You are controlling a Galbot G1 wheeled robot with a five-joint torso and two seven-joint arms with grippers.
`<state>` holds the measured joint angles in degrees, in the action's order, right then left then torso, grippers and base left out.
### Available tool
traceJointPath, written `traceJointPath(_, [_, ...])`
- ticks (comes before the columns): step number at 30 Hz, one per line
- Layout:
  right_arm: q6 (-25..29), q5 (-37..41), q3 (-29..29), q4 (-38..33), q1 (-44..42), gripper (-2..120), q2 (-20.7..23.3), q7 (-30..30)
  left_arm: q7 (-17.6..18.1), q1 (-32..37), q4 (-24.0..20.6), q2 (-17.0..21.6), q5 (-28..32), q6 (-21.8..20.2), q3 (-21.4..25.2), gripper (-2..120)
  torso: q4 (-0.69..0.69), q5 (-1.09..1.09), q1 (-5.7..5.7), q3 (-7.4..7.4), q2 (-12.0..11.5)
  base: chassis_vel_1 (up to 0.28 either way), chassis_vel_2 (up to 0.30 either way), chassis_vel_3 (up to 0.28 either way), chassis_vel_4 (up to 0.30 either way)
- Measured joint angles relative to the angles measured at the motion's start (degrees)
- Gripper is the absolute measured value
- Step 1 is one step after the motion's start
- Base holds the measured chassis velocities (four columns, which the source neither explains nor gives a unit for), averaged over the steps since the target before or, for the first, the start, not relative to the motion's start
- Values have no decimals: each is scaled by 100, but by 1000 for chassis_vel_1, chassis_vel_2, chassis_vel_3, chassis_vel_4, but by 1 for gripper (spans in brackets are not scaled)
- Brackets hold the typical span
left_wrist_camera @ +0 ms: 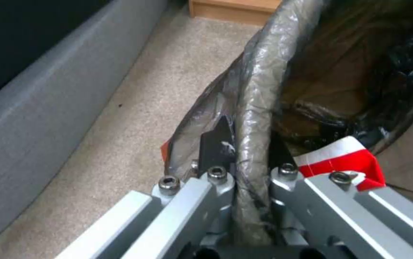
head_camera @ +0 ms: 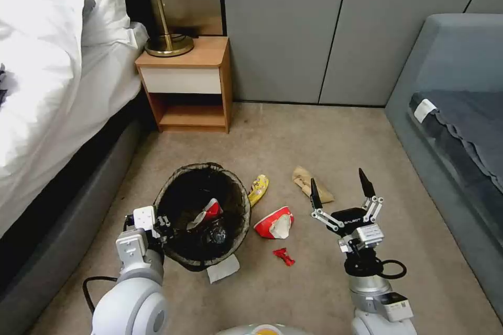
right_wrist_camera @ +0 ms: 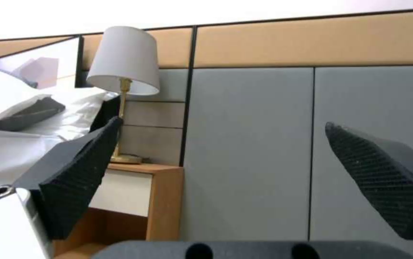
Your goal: Pick up the trash bin, then pick up the garbage from the floor and place it into the trash bin.
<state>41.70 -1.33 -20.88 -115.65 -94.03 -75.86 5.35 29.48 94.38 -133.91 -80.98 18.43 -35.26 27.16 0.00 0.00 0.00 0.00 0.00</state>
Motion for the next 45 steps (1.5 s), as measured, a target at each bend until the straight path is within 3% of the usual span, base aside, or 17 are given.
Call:
traceJointPath(11, [-460, 51, -93, -420, 270, 100, 63, 94, -2, 23, -41, 9, 4, -2, -1, 0, 1, -1, 0, 0, 0, 0, 0, 0, 0])
traceJointPath(12, [-851, 130, -60, -615, 453, 100, 100, 275, -2, 29, -47, 6, 3, -3, -4, 0, -1, 1, 0, 0, 0, 0, 0, 0, 0])
traceJointPath(13, [-851, 130, -60, -615, 453, 100, 100, 275, -2, 29, -47, 6, 3, -3, -4, 0, -1, 1, 0, 0, 0, 0, 0, 0, 0])
traceJointPath(17, [-2161, 280, 91, -870, 816, 100, 188, 775, -4, 56, -51, -15, -17, -3, -22, 0, 0, 0, 0, 0, 0, 0, 0, 0, 0])
traceJointPath(18, [-2161, 280, 91, -870, 816, 100, 188, 775, -4, 56, -51, -15, -17, -3, -22, 0, 0, 0, 0, 0, 0, 0, 0, 0, 0])
traceJointPath(20, [-2665, 371, 218, -859, 948, 100, 211, 998, -4, 61, -52, -24, -26, -2, -26, 0, 0, 1, 0, 0, 0, 0, 0, 0, 0])
traceJointPath(27, [-3103, 401, 390, -481, 1110, 100, 200, 1153, -6, 52, -53, -28, -30, 1, -6, 0, 0, 1, 0, 0, 0, 0, 0, 0, 0])
traceJointPath(38, [-3503, 709, 661, 57, 1292, 100, 261, 904, -15, 1, 10, -48, -29, 4, -30, 0, 1, 1, 0, 0, 0, 0, 0, 0, 0])
traceJointPath(45, [-4114, 1027, 842, 343, 1358, 100, 392, 769, -17, -33, 61, -34, -6, 4, -22, 0, 0, 0, 0, 0, 0, 0, 0, 0, 0])
